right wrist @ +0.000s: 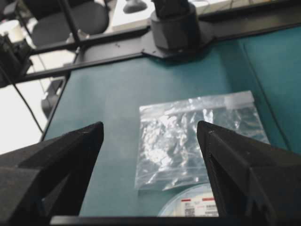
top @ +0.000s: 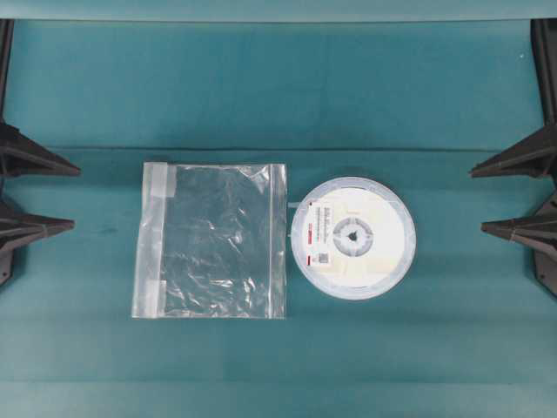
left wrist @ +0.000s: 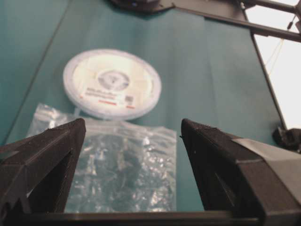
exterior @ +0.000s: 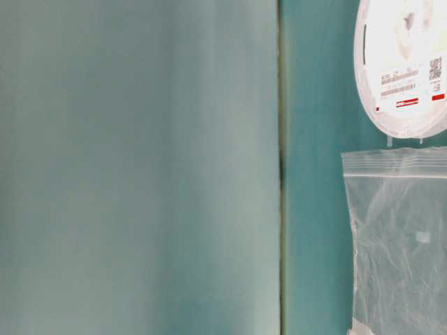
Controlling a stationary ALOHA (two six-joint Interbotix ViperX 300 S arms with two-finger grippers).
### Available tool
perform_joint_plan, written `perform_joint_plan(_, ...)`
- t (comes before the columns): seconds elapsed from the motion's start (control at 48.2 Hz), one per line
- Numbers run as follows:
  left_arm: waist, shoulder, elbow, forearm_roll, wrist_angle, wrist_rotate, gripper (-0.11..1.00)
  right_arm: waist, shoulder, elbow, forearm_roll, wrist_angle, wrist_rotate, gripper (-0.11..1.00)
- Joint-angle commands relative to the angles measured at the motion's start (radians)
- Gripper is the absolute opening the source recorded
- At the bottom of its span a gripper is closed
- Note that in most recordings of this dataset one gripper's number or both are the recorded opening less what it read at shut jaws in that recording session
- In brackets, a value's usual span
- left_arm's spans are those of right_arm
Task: Take out the reel from the clear zip bag.
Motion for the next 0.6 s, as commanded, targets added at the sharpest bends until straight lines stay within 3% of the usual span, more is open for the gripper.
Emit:
perform_joint_plan(0.0,-0.003,0.009,-0.021,0.002,-0.005,0.002,0.89,-0.002,0.005,-0.009,-0.002,-0.006,-0.006,0.93)
perform_joint_plan(0.581,-0.005,0.009,-0.020,0.002,-0.006,-0.002,0.89,-0.002,0.005,0.003,-0.002,-0.003,0.006,0.93)
